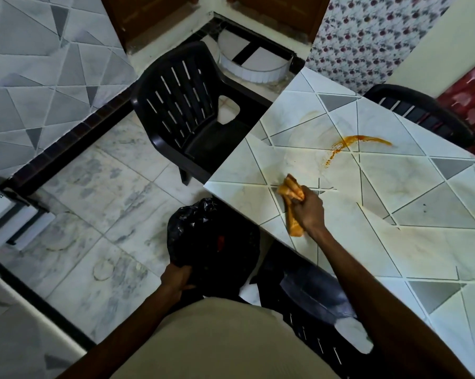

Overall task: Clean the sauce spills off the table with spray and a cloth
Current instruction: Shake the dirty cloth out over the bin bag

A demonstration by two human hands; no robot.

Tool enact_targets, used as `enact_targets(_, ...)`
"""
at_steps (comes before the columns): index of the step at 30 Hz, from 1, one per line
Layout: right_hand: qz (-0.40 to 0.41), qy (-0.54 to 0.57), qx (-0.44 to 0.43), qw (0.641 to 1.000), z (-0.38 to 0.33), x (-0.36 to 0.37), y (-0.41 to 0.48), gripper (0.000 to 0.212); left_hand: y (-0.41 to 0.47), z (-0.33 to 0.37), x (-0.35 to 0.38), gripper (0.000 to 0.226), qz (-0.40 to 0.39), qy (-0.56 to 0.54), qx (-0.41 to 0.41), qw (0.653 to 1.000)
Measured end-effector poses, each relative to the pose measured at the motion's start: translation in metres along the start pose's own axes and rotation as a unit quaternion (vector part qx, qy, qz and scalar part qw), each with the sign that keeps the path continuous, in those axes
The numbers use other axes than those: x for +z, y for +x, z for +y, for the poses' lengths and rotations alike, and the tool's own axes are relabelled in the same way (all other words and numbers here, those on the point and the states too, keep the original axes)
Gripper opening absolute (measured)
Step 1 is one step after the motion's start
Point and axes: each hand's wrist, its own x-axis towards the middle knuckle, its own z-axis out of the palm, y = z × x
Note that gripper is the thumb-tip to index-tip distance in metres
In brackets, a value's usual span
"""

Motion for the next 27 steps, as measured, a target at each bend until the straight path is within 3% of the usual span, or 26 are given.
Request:
enact_targets(2, -0.03, 0.014, 0.015, 0.999, 0.003, 0.027, -0.02, 0.039, -0.001, -0.002, 0.001, 0.048, -0.001, -0.001, -0.003, 1.0)
enact_targets(7, -0.07, 0.028, -0.054, 0.996, -0.027, 0.085, -0.038, 0.038, -0.001, -0.002, -0.002, 0.045, 0.004, 0.0, -0.004, 1.0)
enact_targets(12, -0.187, 0.059, -0.063, 0.979, -0.062, 0.129, -0.047, 0.036, 0.001, 0.001, -0.007, 0.05, 0.007, -0.002, -0.001, 1.0)
enact_targets(17, -0.273, 0.043, -0.078, 0.958, -0.076, 0.152, -0.064, 0.061, 0.015, 0.009, -0.025, 0.072, 0.025, -0.014, 0.012, 1.0)
enact_targets(19, -0.284, 0.037, -0.068, 0.956, -0.08, 0.158, -0.064, 0.054, 0.023, 0.013, -0.041, 0.073, 0.007, -0.031, -0.004, 0.999)
enact_targets(23, -0.293, 0.085, -0.006, 0.952, -0.096, 0.173, -0.056, 0.047, 0.028, 0.023, -0.074, 0.033, -0.029, -0.052, -0.032, 0.998)
enact_targets(27, -0.307, 0.194, 0.096, 0.927, -0.133, 0.195, -0.05, 0.019, 0.046, 0.028, -0.123, 0.048, -0.003, -0.092, -0.027, 0.995)
